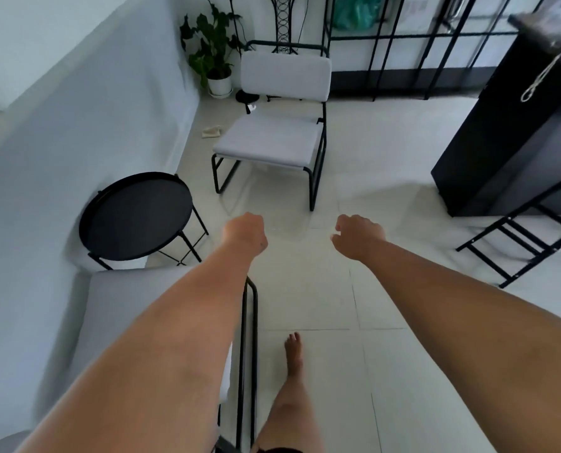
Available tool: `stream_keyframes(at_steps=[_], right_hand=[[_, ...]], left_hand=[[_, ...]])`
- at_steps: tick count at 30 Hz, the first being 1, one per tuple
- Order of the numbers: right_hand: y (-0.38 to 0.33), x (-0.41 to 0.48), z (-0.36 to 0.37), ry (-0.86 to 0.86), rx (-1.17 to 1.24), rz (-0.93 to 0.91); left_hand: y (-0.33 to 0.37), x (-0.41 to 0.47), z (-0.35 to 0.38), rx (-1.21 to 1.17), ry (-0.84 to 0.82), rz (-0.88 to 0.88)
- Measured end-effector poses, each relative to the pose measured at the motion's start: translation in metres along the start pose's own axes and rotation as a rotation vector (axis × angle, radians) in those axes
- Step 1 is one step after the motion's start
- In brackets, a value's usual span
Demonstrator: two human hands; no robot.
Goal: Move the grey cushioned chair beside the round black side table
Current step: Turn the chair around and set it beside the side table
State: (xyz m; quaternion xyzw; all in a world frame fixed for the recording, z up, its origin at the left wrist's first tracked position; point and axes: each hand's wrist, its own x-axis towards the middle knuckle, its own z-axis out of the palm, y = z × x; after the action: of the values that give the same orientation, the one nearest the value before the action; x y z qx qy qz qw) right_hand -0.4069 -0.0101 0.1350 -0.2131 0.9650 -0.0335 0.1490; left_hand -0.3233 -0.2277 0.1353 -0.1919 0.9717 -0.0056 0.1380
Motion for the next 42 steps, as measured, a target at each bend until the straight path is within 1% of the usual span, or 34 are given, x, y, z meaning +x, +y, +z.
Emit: stream_keyframes(at_steps=[5, 11, 15, 19, 21, 25, 30, 34, 39, 42], right_hand=[[0.033, 0.108, -0.052, 0.036, 0.004, 0.068], [0.072, 0.218, -0.111, 0.077, 0.037, 0.108], [0.115, 0.295, -0.144, 0.087, 0.041, 0.124], [0.160, 0.367, -0.170, 0.071, 0.027, 0.110], [0.190, 0.418, -0.189, 0.093, 0.002, 0.086], [0.228, 0.505, -0.231, 0.075, -0.042, 0.027], [0.254, 0.605, -0.288, 0.144, -0.103, -0.043], [0.274, 0.687, -0.311, 0.142, -0.109, -0.083], [0.291, 0.803, -0.342, 0.153, -0.127, -0.097], [0.298, 0.877, -0.358, 0.158, -0.128, -0.086]], left_hand=[[0.036, 0.120, -0.051, -0.047, 0.022, 0.055], [0.089, 0.243, -0.118, -0.034, 0.109, 0.157], [0.131, 0.325, -0.156, 0.020, 0.106, 0.186], [0.167, 0.402, -0.177, -0.008, 0.083, 0.154], [0.191, 0.451, -0.186, -0.029, 0.105, 0.124], [0.226, 0.529, -0.210, -0.136, 0.078, 0.033], [0.249, 0.613, -0.251, -0.267, 0.149, -0.042], [0.265, 0.685, -0.264, -0.217, 0.105, -0.063], [0.277, 0.805, -0.292, -0.142, 0.129, -0.068], [0.286, 0.884, -0.314, -0.143, 0.130, -0.066]])
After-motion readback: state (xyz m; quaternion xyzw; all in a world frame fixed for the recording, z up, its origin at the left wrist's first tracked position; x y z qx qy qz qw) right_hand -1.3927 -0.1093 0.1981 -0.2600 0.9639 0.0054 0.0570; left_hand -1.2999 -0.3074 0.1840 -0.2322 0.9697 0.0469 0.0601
